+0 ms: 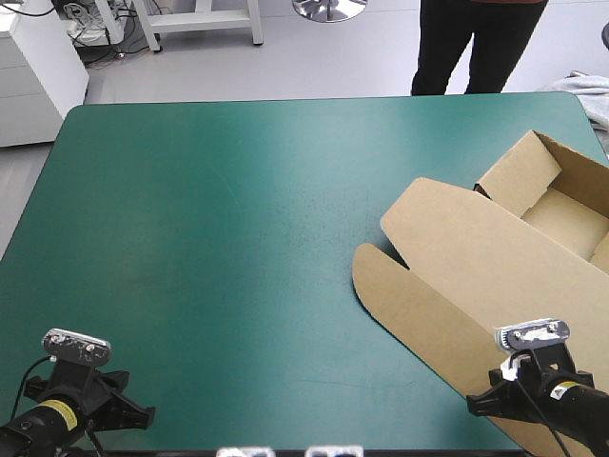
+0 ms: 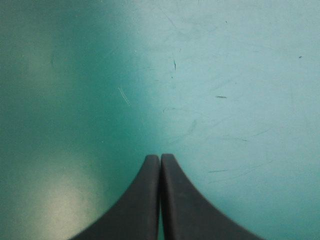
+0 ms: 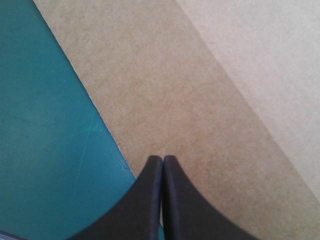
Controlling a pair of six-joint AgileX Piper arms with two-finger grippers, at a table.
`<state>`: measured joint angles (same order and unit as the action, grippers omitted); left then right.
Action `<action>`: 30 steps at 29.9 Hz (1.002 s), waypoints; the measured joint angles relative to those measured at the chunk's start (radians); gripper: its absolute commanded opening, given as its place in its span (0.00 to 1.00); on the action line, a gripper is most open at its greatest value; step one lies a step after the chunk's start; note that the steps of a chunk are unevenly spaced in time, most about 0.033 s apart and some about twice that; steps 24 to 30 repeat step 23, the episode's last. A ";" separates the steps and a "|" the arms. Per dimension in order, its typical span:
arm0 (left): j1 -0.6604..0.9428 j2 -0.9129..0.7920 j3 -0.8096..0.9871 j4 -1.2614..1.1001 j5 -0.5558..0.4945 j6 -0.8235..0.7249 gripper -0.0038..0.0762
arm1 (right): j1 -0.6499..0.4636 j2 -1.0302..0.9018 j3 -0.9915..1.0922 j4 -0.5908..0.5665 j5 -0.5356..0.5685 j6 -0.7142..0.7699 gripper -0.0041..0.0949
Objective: Fold the box
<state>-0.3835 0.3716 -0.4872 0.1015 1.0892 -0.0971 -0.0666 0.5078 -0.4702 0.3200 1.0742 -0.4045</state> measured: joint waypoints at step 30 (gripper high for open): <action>0.000 0.000 0.000 0.000 -0.001 0.000 0.04 | 0.000 0.000 0.001 0.000 0.009 0.000 0.02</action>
